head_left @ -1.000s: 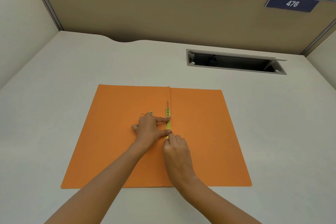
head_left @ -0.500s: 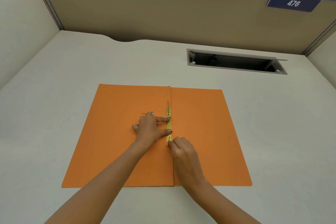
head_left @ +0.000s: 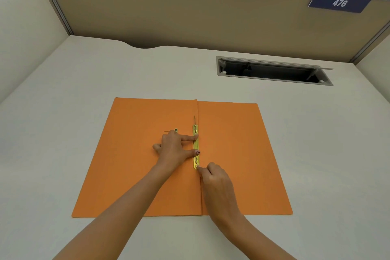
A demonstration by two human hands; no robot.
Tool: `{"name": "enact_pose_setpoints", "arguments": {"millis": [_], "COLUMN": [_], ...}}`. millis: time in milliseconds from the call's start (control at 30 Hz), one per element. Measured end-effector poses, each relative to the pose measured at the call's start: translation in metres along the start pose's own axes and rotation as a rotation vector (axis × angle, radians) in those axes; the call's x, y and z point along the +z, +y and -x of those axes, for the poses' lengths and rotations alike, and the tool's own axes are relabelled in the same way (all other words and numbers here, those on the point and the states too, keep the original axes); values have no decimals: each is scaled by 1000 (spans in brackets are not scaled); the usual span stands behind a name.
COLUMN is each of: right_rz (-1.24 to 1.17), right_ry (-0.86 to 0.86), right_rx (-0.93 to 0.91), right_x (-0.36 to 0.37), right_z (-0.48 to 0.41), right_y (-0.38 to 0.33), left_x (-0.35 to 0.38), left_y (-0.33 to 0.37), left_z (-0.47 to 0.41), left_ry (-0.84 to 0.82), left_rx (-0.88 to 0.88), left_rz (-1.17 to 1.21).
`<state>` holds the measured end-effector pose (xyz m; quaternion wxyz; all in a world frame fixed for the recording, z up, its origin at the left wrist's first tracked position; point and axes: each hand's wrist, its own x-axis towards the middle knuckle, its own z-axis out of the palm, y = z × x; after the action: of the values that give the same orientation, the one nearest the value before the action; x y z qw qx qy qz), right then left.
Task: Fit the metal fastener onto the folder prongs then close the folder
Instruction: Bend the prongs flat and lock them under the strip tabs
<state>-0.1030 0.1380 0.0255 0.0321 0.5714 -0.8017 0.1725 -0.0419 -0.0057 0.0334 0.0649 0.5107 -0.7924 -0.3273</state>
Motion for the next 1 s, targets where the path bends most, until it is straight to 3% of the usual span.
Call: {"name": "enact_pose_setpoints", "arguments": {"millis": [333, 633, 867, 1000], "right_rz": [-101, -383, -594, -611], "right_ry": [-80, -168, -21, -52], "right_rx": [70, 119, 248, 245], "right_x": [6, 0, -2, 3], "right_z": [0, -3, -14, -24], "right_y": [-2, 5, 19, 20], "left_x": [1, 1, 0, 1], "left_y": [-1, 0, 0, 0], "left_z": [0, -1, 1, 1], "left_ry": [-2, -7, -2, 2], "left_rx": [4, -7, -10, -8], "left_rz": [10, 12, 5, 15]}}
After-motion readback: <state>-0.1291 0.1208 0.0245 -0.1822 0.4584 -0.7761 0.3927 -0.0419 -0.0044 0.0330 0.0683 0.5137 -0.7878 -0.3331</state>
